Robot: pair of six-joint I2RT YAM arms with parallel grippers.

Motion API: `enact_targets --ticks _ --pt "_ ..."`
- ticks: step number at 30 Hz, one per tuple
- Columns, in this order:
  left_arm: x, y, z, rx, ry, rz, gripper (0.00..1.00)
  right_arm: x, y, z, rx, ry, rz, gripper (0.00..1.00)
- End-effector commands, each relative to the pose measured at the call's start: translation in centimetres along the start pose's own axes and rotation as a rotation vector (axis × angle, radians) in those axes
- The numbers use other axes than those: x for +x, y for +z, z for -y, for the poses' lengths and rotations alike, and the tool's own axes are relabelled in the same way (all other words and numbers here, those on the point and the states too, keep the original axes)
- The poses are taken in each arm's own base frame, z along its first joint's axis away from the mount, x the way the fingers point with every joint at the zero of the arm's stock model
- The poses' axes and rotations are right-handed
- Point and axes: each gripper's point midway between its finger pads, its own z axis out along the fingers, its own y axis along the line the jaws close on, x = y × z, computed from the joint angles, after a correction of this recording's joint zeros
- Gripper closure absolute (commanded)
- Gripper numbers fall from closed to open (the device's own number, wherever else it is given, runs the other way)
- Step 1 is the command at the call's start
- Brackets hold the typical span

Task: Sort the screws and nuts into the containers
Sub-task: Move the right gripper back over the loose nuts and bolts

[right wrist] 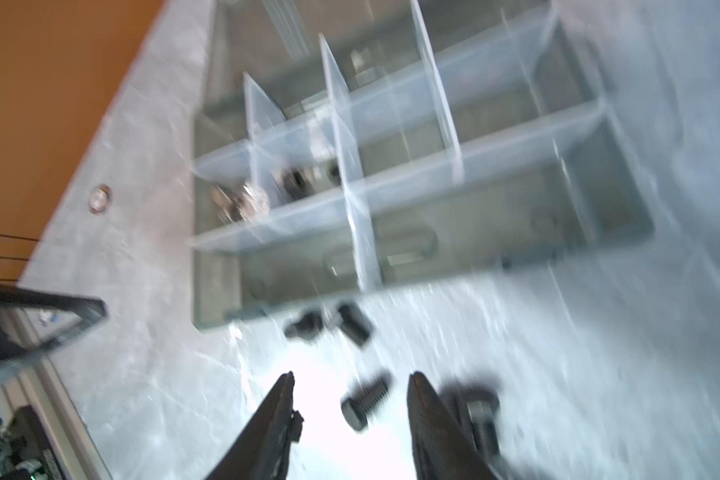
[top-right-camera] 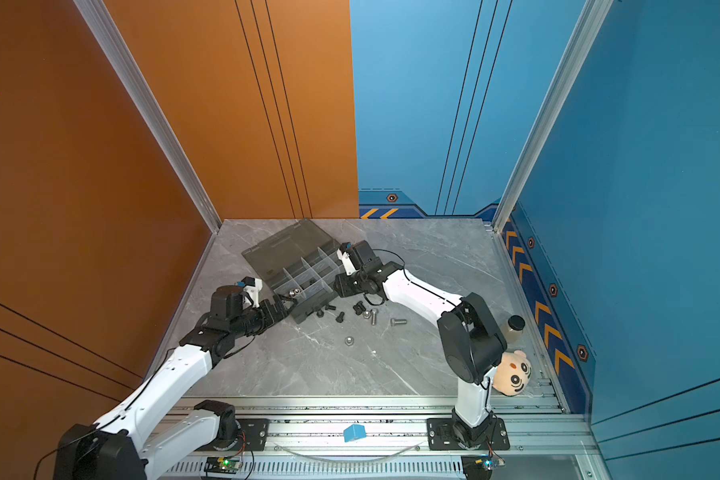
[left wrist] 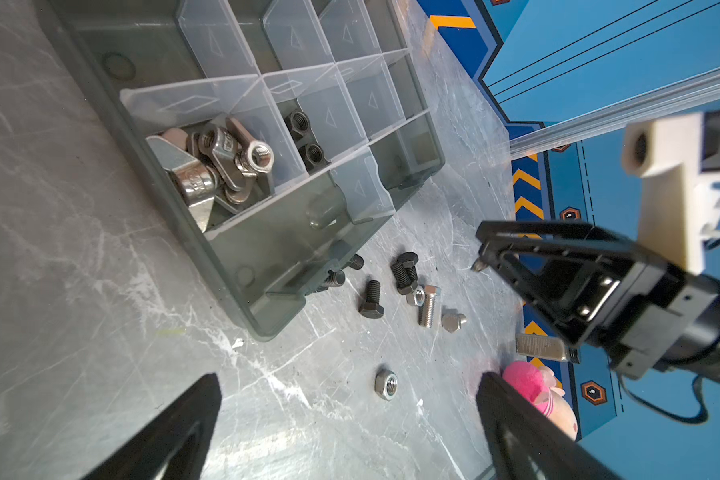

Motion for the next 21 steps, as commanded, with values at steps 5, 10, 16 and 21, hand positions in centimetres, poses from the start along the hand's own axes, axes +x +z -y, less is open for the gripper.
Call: enact_targets --ticks 5,10,16,21 --pt "0.5 0.5 -0.7 -0.023 -0.015 -0.022 0.02 7.6 -0.6 1.9 0.088 0.065 -0.131 0.50" --pt "0.5 0.8 -0.5 -0.021 -0.014 -0.031 0.02 10.4 -0.2 0.7 0.070 0.086 -0.161 0.50" --pt "0.7 1.1 -0.6 -0.024 -0.012 -0.038 0.02 12.3 0.5 -0.7 0.049 0.110 -0.184 0.49" --pt "0.8 1.2 -0.5 -0.024 -0.009 -0.043 0.02 13.3 1.0 -1.3 0.060 0.097 -0.203 0.49"
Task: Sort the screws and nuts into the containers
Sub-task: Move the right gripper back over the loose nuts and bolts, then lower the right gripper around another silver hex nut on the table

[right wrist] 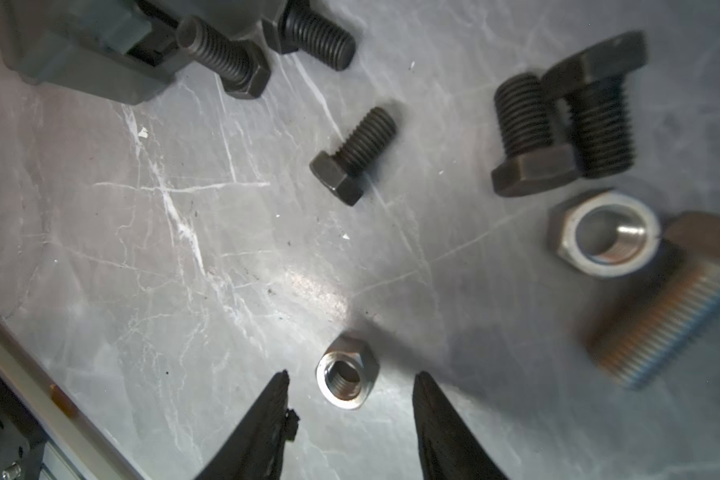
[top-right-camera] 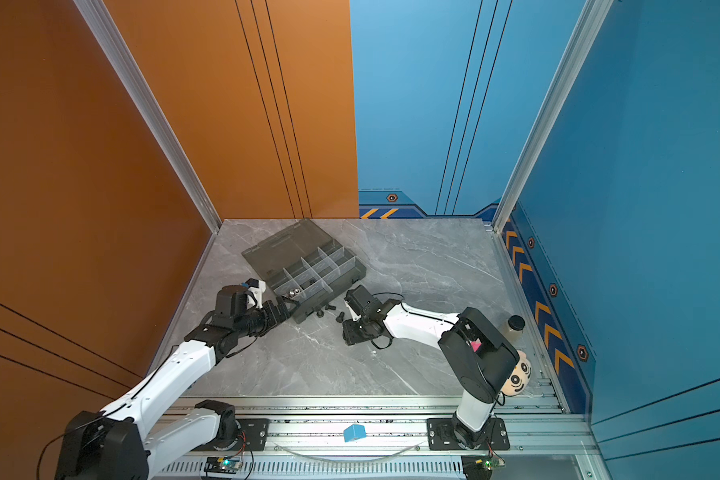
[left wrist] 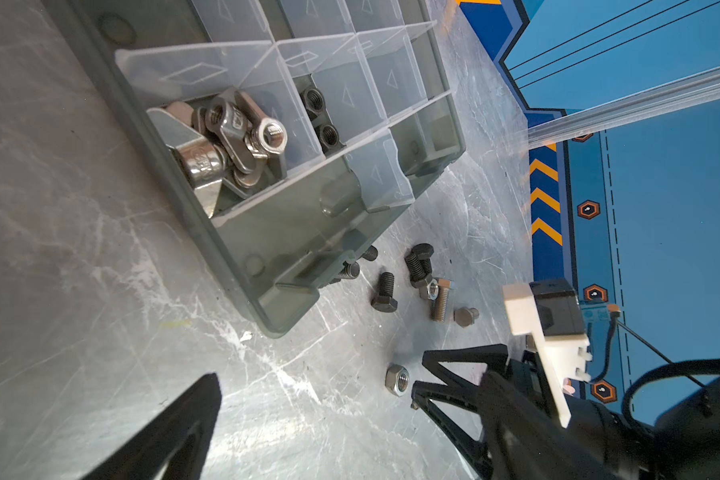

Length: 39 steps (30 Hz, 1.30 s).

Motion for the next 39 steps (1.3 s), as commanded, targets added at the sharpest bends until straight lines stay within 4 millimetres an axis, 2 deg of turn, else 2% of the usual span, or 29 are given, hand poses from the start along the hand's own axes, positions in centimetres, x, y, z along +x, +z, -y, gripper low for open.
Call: enact_targets --ticks 1,19,28,39 --pt "-0.1 0.1 0.3 0.005 0.004 0.005 0.02 -0.1 0.1 -0.1 0.020 0.016 0.022 0.49" --pt "0.2 0.4 0.4 0.005 0.008 -0.005 0.02 1.5 1.3 0.8 0.148 -0.026 -0.032 0.49" --pt "0.1 0.5 0.4 0.007 0.010 -0.003 0.02 1.8 2.0 0.5 0.177 -0.043 -0.050 0.50" --pt "0.2 0.5 0.4 0.008 0.011 -0.007 0.02 2.3 2.4 0.9 0.216 -0.052 -0.077 0.62"
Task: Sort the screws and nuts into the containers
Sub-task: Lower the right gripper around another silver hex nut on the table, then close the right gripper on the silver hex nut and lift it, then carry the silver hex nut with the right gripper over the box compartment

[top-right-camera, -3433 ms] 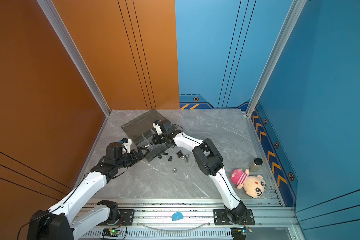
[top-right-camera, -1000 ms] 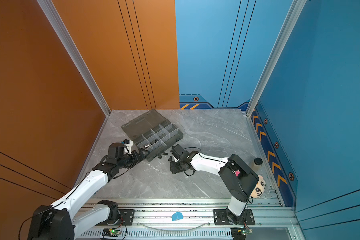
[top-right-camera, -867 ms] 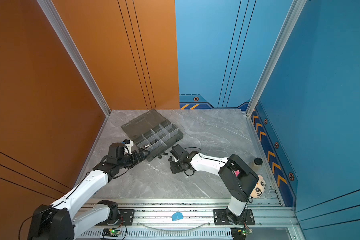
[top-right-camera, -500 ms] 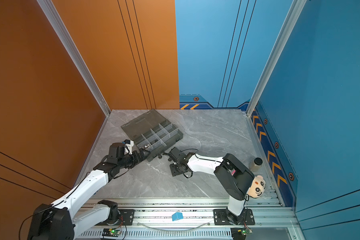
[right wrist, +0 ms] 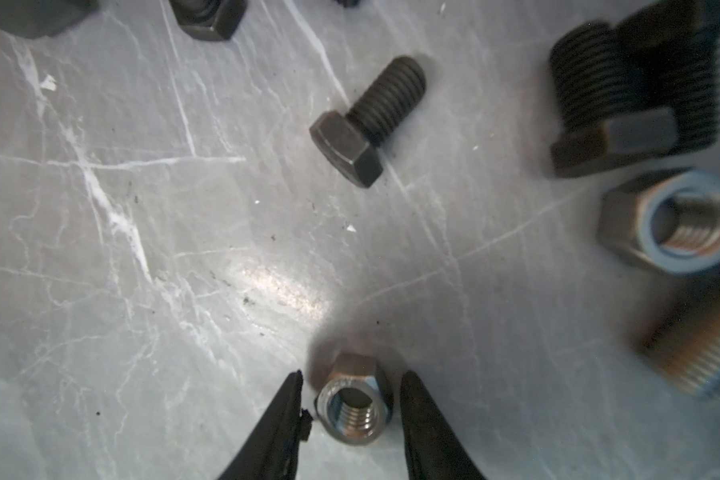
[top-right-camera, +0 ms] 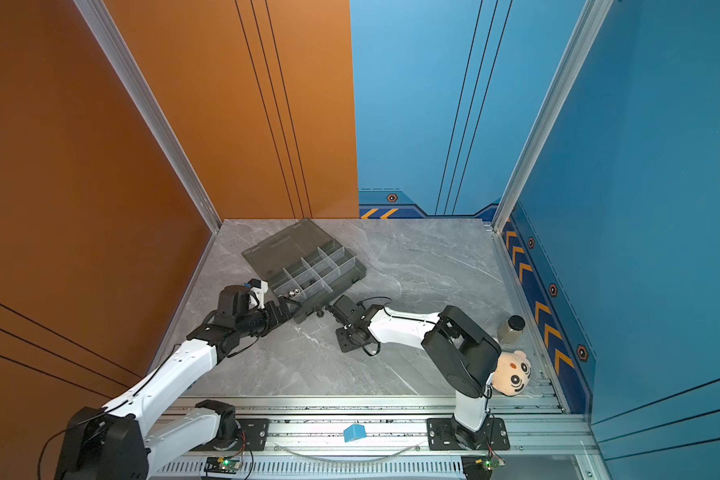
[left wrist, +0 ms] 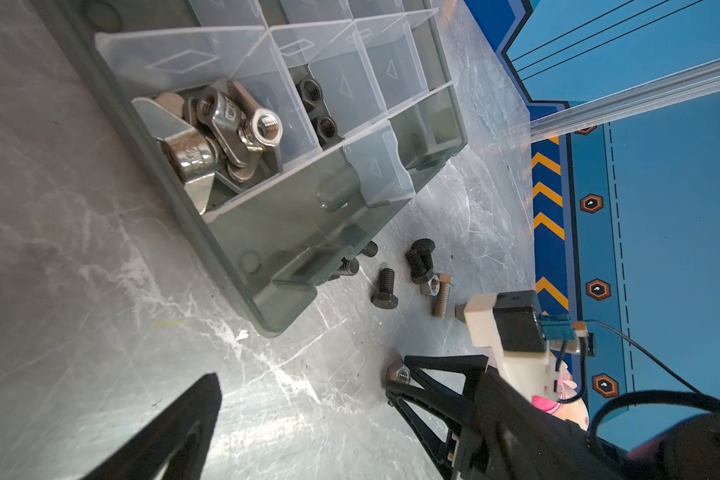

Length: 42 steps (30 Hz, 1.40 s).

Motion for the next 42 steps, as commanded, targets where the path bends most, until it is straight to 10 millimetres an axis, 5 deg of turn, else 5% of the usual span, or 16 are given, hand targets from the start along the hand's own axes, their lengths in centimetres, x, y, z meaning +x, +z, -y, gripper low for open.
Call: enact_targets --ticks 1,12,20,29,32,41,42 --pt "-0.2 0.1 0.3 0.007 0.003 0.011 0.02 1.1 0.5 0.8 0.055 0.001 -0.050 0.64" --pt "-0.1 0.2 0.2 0.007 0.003 0.009 0.02 0.4 -0.1 0.7 0.023 0.009 -0.016 0.96" --pt "-0.2 0.2 0.4 0.020 0.001 0.011 0.02 -3.5 -3.6 -0.6 -0.164 0.019 0.101 1.00" --pt "-0.2 0.2 0.6 0.030 -0.006 0.009 0.02 -12.5 -8.7 -0.4 -0.246 -0.006 0.269 1.00" --pt "-0.2 0.2 0.9 0.040 -0.007 0.007 0.02 -16.7 -9.5 1.3 -0.221 0.023 0.306 1.00" --pt "-0.2 0.0 1.1 0.043 -0.007 0.002 0.02 -25.3 -8.5 1.2 -0.193 0.003 0.426 1.00" --pt "-0.2 0.0 1.1 0.042 -0.007 0.001 0.02 -25.5 -7.0 1.4 -0.174 -0.004 0.413 1.00"
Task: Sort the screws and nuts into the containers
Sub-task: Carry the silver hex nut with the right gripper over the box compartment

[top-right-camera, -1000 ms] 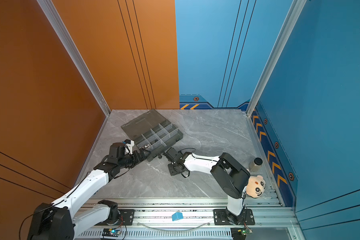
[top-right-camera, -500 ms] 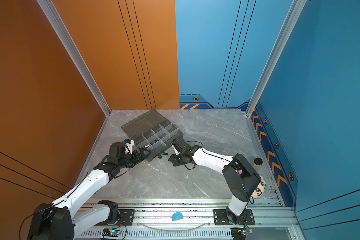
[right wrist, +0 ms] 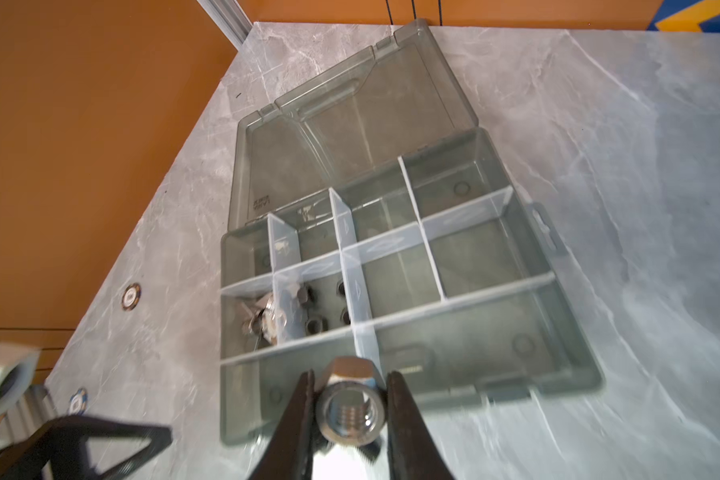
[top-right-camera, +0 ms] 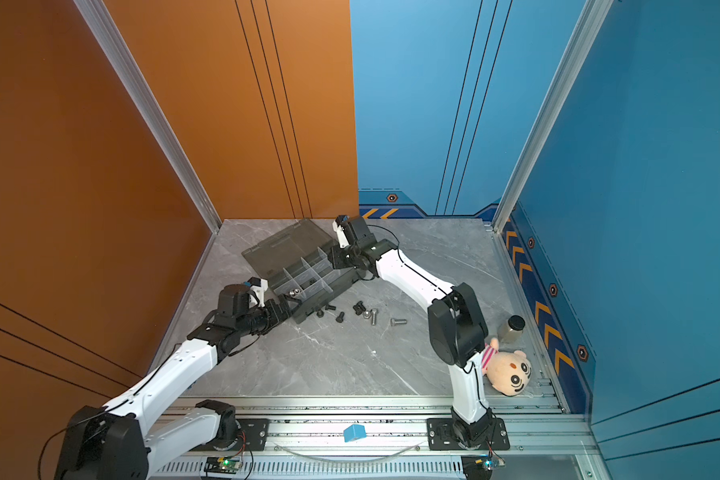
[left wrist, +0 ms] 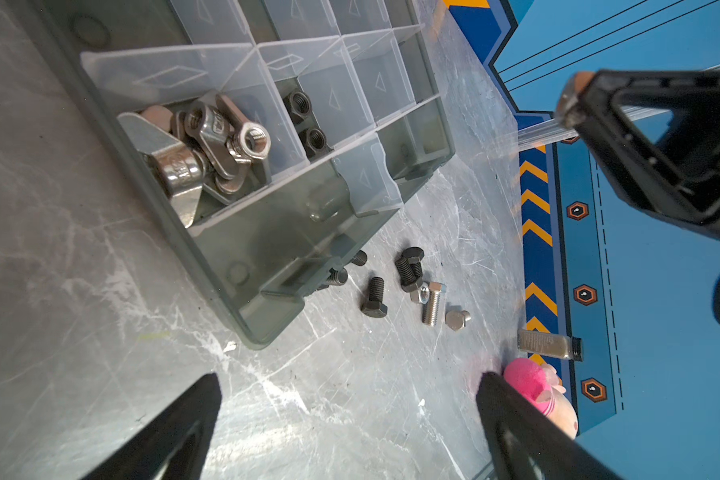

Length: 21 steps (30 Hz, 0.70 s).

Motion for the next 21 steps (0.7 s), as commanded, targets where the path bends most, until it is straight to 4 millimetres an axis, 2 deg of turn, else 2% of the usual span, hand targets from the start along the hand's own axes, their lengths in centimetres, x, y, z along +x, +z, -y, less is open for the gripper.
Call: enact_targets --ticks 1,10,21 --pt "0.4 -0.1 0.6 0.020 0.002 -0.021 0.02 -0.1 2.2 0.6 0.046 -0.048 -0.013 1.00" --pt "0.3 -0.1 0.7 0.017 0.006 -0.025 0.02 0.0 6.3 1.1 0.026 -0.046 0.008 1.00" --pt "0.4 -0.1 0.7 0.020 0.006 -0.028 0.02 1.1 8.6 1.7 0.035 -0.031 -0.026 1.00"
